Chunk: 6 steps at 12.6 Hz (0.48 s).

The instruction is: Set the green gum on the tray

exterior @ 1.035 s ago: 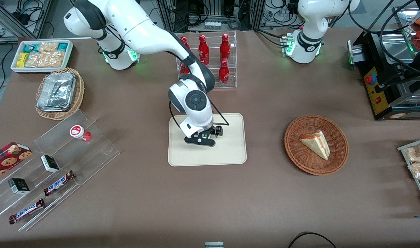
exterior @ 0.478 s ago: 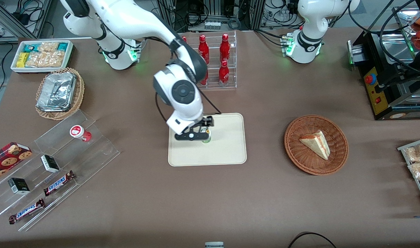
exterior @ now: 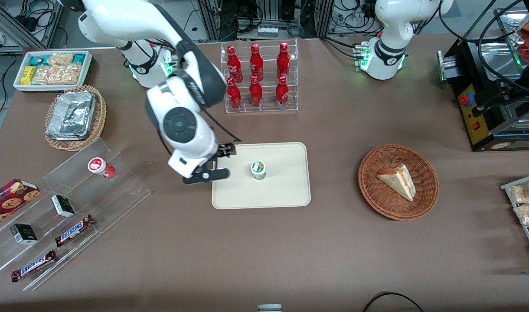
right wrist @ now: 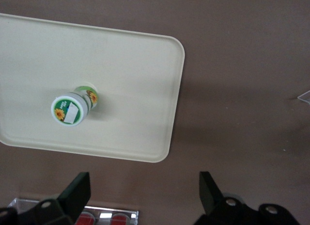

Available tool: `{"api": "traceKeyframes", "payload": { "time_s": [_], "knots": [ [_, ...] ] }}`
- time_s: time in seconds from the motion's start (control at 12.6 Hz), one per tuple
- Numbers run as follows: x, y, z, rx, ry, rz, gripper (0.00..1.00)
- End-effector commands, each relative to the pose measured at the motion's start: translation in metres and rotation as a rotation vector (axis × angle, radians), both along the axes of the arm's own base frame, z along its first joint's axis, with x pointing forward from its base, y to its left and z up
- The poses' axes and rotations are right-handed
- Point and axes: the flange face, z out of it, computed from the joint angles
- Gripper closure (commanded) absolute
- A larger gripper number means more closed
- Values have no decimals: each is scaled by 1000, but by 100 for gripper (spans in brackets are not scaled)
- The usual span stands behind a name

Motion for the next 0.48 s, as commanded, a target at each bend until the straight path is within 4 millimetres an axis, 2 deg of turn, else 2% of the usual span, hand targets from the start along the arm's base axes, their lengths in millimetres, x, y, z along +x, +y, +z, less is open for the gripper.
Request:
{"api": "traceKeyframes", "payload": {
  "time_s": [0.0,0.24,0.4],
  "knots": [
    [-5,-58,37,50,23,-48,0],
    [6,-139,65,86,-3,-106,0],
    [1,-195,75,89,-1,-168,0]
  ]
}}
